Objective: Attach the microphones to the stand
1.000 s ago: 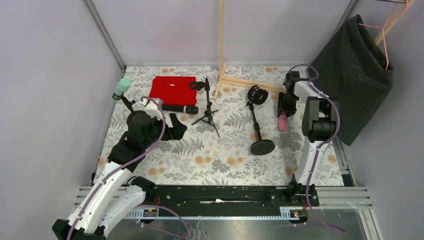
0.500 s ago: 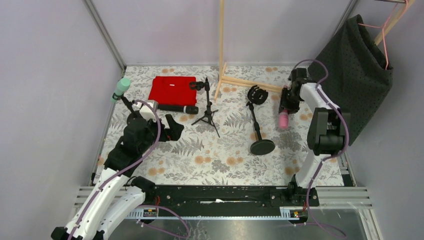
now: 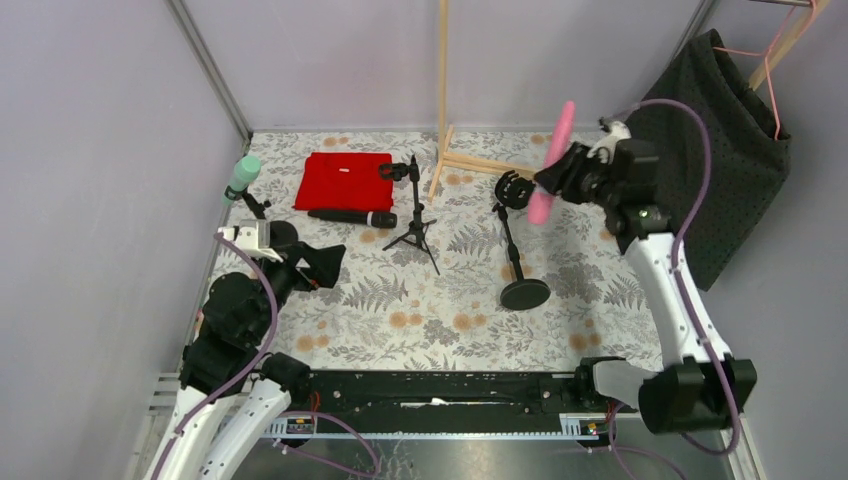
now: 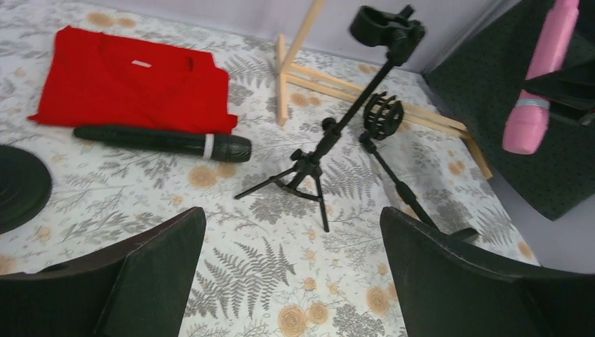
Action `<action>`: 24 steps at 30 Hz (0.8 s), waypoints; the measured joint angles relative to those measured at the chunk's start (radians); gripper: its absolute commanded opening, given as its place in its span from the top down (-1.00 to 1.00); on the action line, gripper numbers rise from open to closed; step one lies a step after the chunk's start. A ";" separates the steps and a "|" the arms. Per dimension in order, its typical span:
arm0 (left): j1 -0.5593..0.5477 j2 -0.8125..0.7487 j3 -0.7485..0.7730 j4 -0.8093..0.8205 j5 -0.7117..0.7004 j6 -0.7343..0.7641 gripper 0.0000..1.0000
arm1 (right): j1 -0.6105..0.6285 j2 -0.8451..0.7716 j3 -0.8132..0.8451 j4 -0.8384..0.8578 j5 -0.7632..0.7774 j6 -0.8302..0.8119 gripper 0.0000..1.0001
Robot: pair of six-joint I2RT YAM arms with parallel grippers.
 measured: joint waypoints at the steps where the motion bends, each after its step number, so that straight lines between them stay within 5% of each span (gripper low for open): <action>1: 0.000 0.000 0.003 0.007 0.018 0.002 -0.97 | 0.036 -0.039 -0.027 0.032 -0.009 0.014 1.00; 13: 0.000 0.038 -0.025 0.200 0.318 -0.060 -0.97 | 0.885 -0.226 -0.285 0.335 0.245 -0.002 1.00; 24: 0.000 -0.017 -0.161 0.388 0.485 -0.213 -0.98 | 1.231 -0.241 -0.515 0.627 0.480 0.044 1.00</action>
